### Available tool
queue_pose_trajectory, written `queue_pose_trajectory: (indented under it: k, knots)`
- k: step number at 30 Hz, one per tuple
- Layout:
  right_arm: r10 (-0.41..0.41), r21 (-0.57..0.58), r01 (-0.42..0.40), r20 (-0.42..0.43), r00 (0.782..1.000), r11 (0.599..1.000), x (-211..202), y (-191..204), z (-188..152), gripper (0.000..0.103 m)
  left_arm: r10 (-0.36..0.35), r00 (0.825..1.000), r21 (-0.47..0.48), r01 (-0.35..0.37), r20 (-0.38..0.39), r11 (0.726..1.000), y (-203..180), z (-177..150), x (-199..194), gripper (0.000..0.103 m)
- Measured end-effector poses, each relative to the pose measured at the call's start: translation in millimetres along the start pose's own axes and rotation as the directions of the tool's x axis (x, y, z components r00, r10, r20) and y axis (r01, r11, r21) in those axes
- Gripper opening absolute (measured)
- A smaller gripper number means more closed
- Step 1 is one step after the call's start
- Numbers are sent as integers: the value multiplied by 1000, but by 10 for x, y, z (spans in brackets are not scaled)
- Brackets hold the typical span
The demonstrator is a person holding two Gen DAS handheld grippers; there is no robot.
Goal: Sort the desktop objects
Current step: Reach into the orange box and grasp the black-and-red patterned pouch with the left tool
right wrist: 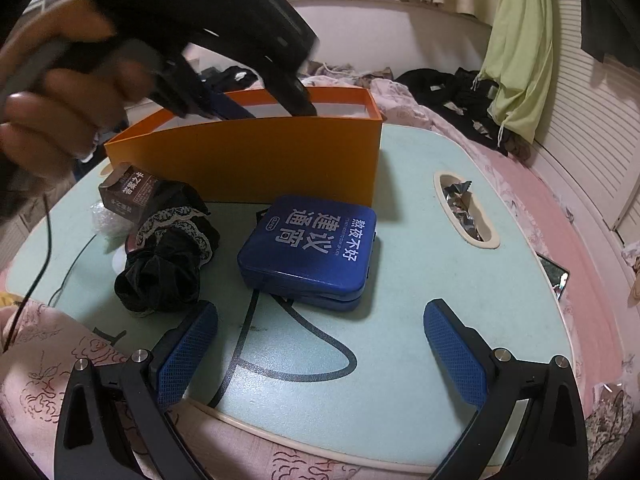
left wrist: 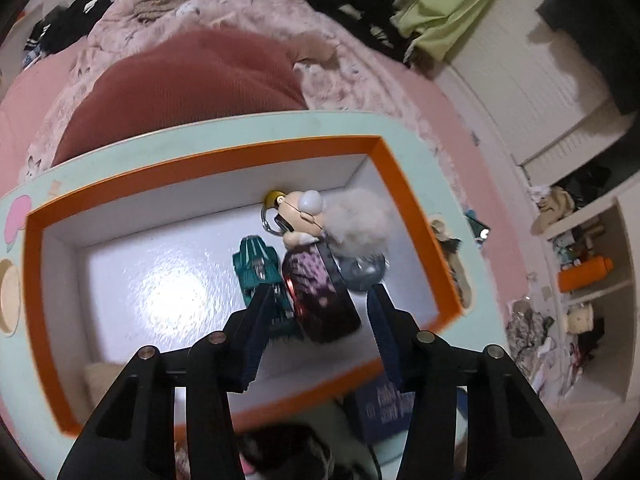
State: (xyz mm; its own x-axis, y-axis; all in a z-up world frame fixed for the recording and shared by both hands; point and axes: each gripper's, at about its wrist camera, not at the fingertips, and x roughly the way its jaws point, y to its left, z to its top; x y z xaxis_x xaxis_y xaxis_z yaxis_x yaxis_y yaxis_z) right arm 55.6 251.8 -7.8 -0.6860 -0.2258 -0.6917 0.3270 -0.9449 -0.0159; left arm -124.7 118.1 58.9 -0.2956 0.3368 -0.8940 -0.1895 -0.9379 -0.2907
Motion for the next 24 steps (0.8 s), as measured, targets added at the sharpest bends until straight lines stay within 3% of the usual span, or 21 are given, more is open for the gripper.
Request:
queue_pose_trajectory:
  k: [3, 9, 10, 11, 14, 17, 21, 24]
  knots:
    - [1, 1, -1, 1, 1000, 1000, 4, 2, -1, 103, 27, 1000, -6, -27, -14, 1000, -2, 29, 112, 41]
    - [3, 3, -3, -1, 1000, 1000, 9, 4, 11, 103, 72, 997, 17, -72, -7, 997, -31, 55, 167, 38]
    - [3, 4, -3, 0, 1000, 1000, 9, 6, 11, 103, 67, 998, 23, -66, 0, 998, -24, 44, 151, 37]
    - [3, 4, -3, 0, 1000, 1000, 9, 6, 11, 103, 54, 998, 25, -54, 12, 998, -8, 40, 125, 28]
    - [2, 4, -2, 0, 1000, 1000, 9, 11, 8, 103, -45, 996, 19, 43, 78, 999, 95, 9, -64, 29]
    - [3, 4, -3, 0, 1000, 1000, 16, 12, 21, 103, -88, 984, 27, 85, 153, 996, 140, -37, -357, 29]
    - [3, 5, -3, 0, 1000, 1000, 18, 14, 22, 103, -183, 943, 57, 174, 277, 983, 211, -256, -926, 29]
    - [3, 4, -3, 1, 1000, 1000, 15, 12, 15, 103, -207, 920, 102, 184, 331, 978, 276, -536, -1248, 29]
